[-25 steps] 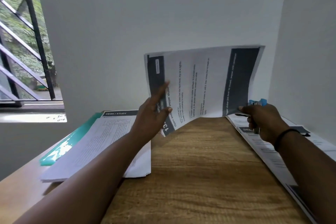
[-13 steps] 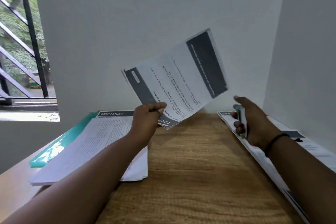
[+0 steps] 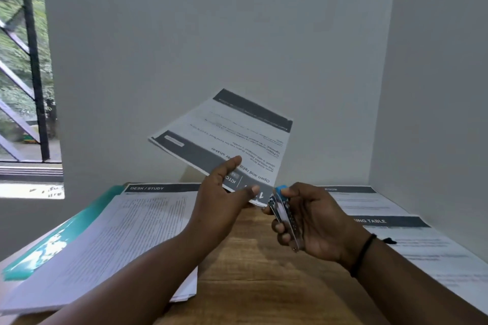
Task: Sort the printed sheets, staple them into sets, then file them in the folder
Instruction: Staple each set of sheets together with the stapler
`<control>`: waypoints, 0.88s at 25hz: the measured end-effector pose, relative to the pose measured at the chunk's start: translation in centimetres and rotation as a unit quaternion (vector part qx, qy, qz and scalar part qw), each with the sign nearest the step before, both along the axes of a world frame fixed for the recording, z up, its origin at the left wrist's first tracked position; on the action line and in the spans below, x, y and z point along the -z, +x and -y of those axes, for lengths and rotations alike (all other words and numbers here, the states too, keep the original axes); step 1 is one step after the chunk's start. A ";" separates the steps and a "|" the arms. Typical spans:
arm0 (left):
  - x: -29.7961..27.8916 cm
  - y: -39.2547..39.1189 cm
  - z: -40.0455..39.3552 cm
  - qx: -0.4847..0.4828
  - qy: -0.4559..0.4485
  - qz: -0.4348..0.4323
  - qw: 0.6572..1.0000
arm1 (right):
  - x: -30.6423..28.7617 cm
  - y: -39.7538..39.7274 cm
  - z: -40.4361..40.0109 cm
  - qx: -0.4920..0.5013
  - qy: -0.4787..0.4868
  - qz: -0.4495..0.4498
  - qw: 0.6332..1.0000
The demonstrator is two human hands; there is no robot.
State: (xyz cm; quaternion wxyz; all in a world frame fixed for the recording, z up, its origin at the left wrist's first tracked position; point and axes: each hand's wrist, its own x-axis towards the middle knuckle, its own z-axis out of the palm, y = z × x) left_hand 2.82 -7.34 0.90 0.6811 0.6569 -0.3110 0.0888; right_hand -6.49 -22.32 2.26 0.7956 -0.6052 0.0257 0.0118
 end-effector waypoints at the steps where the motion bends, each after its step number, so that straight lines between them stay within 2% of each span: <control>1: 0.0 0.0 0.0 0.005 0.002 -0.004 1.000 | 0.2 0.3 0.2 0.005 0.006 0.004 1.000; 4: -0.2 -0.2 0.1 0.045 -0.039 -0.050 0.997 | 0.5 0.6 0.5 0.013 0.015 0.009 1.000; 8: 0.0 0.0 0.2 0.043 -0.029 -0.082 0.995 | 0.5 0.5 0.5 0.020 0.025 0.018 0.999; 17: 0.6 0.1 0.2 -0.011 0.067 -0.003 0.998 | 0.8 0.5 0.6 0.053 0.005 0.031 0.998; 22: 0.8 -0.1 0.4 0.031 0.085 0.017 0.996 | 1.1 0.6 -0.2 0.015 0.026 0.051 0.998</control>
